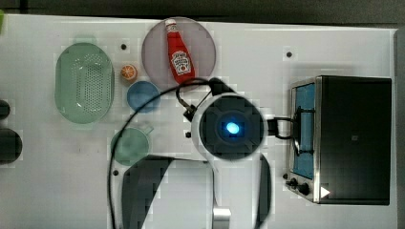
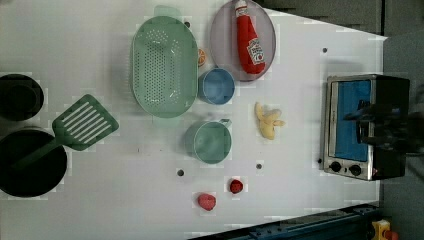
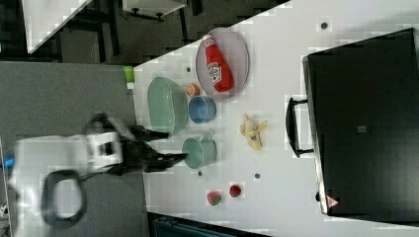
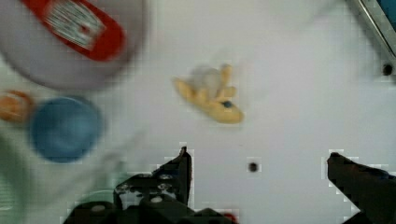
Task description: Pick Banana and place it in mug.
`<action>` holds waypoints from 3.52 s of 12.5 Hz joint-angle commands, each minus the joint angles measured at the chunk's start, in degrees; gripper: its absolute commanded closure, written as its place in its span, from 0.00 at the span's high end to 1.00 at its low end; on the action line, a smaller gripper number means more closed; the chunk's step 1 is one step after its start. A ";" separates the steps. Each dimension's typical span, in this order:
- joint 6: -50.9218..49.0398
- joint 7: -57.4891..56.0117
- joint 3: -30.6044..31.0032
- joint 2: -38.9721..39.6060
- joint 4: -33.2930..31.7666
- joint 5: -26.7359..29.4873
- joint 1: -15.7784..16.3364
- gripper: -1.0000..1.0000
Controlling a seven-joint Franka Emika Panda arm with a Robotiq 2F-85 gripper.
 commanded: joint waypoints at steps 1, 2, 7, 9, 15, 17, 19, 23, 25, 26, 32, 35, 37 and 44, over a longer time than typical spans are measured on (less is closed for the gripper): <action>6.56 -9.21 -0.41 4.21 -4.15 0.51 -0.99 1.00; 9.10 -10.71 -0.48 5.97 -5.45 0.51 -1.03 1.00; 20.90 -17.05 -0.30 16.44 -9.57 0.51 -0.99 1.00; 26.55 -17.40 -0.28 20.55 -10.10 0.51 -0.94 1.00; 41.36 -17.41 0.56 30.37 -11.51 0.52 -0.90 1.00; 45.65 -17.40 0.63 32.55 -11.73 0.52 -0.90 1.00; 47.19 -17.41 1.01 34.06 -12.07 0.52 -0.91 1.00; 47.90 -17.41 1.18 34.37 -12.72 0.52 -0.94 0.71; 48.46 -17.41 1.31 34.37 -12.60 0.52 -0.94 0.48; 48.51 -17.42 1.29 34.35 -12.58 0.52 -0.95 0.38; 47.75 -17.34 1.21 30.11 -12.33 0.66 -1.14 0.36; 35.73 -17.34 0.59 21.60 -10.83 0.66 -1.68 0.36; 23.89 -17.34 0.15 15.70 -7.60 0.66 -1.94 0.36; -2.76 -14.41 3.54 5.29 4.95 2.25 -0.75 0.36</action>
